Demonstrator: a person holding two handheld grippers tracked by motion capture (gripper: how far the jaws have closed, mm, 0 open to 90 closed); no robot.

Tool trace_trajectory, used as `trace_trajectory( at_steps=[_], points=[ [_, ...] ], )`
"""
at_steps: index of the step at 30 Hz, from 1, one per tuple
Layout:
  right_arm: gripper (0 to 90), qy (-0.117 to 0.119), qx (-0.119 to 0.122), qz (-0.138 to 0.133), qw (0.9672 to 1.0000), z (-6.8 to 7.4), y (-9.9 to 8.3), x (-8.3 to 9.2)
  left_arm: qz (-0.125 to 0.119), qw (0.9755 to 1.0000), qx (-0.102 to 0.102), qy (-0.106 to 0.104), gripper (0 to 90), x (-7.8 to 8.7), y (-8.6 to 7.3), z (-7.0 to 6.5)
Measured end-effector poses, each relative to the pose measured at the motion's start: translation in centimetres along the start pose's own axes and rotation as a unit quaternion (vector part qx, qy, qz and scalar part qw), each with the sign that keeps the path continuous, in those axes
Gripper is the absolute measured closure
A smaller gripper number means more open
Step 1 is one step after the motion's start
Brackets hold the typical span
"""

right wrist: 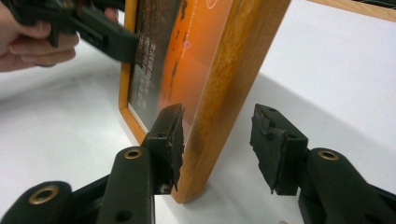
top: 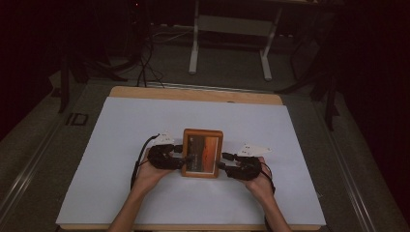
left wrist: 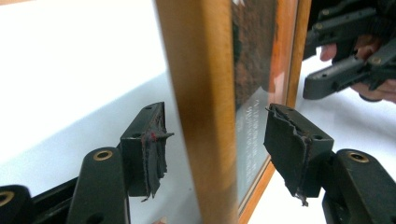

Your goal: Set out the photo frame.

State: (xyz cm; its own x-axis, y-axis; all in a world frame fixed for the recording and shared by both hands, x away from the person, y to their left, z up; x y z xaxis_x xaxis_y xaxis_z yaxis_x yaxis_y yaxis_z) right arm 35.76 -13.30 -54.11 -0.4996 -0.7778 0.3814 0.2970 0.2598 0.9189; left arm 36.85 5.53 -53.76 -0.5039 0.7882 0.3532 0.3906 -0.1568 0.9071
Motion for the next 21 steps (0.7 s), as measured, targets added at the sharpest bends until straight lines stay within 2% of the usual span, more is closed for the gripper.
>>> trace_trajectory(
  at_steps=[3, 4, 8, 13, 17, 20, 21],
  points=[
    [52.5, 0.000, 0.000, 0.000, 1.0000, 0.0, 0.0, -0.1, -0.002, 1.0000, 0.001, 0.003, 39.3, 0.3, 0.0, 0.1],
    [52.2, 0.001, -0.001, 0.000, 1.0000, 0.0, -0.1, -0.1, -0.001, 0.9998, -0.004, 0.017, 39.7, 1.0, -0.1, 0.5],
    [52.1, 0.000, -0.002, 0.001, 1.0000, -0.1, -0.1, 0.0, 0.005, 0.9994, -0.009, 0.034, 41.4, 1.5, -0.4, 1.0],
    [51.4, 0.002, -0.001, -0.005, 1.0000, -0.1, 0.2, 0.4, 0.003, 0.9995, -0.008, 0.031, 41.2, 1.7, -0.5, 1.0],
    [50.4, 0.000, -0.004, -0.009, 0.9999, -0.6, 0.5, 1.3, -0.010, 0.9999, 0.010, 0.008, 40.0, 2.7, -0.2, 0.7],
    [49.8, 0.002, -0.008, -0.008, 0.9999, -0.9, 0.5, 1.9, -0.014, 0.9997, 0.012, 0.015, 39.3, 3.5, -0.1, 0.9],
    [49.4, 0.002, -0.009, -0.005, 0.9999, -1.1, 0.5, 2.1, -0.013, 0.9995, 0.015, 0.025, 39.3, 4.1, -0.2, 1.2]
  ],
)
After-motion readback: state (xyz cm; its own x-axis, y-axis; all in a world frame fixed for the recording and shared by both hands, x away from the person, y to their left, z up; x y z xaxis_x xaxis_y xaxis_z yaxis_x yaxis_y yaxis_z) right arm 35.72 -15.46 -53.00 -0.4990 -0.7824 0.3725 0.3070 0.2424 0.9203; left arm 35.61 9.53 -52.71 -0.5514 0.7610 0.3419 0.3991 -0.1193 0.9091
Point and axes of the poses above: each handheld gripper's, and its own axes: x roughly backward along the jaws, y roughly out of its top, z roughly to its left, the point moved 8 cm from there along -x, roughly forward along the jaws, and after that the axes turned 8 degrees about -z, right-handed, at the moved point
